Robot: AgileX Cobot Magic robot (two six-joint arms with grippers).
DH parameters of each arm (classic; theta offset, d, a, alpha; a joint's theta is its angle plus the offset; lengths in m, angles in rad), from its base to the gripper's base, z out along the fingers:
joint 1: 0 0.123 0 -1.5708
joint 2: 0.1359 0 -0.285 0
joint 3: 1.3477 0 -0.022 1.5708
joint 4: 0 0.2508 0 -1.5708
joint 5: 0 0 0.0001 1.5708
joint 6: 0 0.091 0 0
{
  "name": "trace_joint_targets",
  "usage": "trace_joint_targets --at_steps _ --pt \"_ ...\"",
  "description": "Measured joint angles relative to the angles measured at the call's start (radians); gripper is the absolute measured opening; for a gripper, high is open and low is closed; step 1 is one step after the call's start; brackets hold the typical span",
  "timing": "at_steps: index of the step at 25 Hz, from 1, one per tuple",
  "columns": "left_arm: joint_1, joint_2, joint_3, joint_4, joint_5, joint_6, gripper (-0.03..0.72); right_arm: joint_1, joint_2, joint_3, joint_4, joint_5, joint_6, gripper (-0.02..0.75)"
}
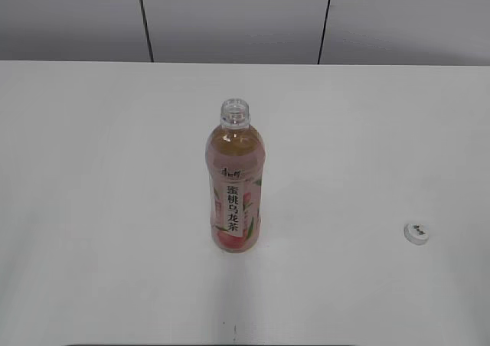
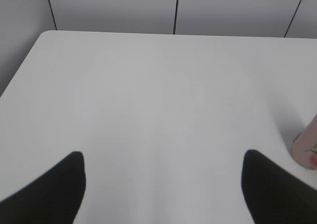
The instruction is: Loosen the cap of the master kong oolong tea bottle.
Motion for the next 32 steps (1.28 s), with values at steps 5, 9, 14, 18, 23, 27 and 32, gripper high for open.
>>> trace_joint_targets --at_steps 5,9,14,18,23,27,32 --pt "0.0 0.0 0.0 0.0 0.0 0.0 0.583 0.0 0.0 0.0 -0.029 0.0 0.017 0.525" --pt "0.0 0.0 0.0 0.0 0.0 0.0 0.568 0.0 0.0 0.0 -0.084 -0.001 0.03 0.525" --pt "0.0 0.0 0.0 0.0 0.0 0.0 0.54 0.0 0.0 0.0 -0.131 -0.002 0.093 0.525" --pt "0.0 0.0 0.0 0.0 0.0 0.0 0.519 0.0 0.0 0.0 -0.138 -0.002 0.103 0.525" --pt "0.0 0.0 0.0 0.0 0.0 0.0 0.509 0.0 0.0 0.0 -0.138 -0.002 0.105 0.525" --pt "0.0 0.0 0.0 0.0 0.0 0.0 0.496 0.0 0.0 0.0 -0.138 -0.002 0.106 0.524" --pt "0.0 0.0 0.0 0.0 0.0 0.0 0.491 0.0 0.0 0.0 -0.138 -0.003 0.106 0.524"
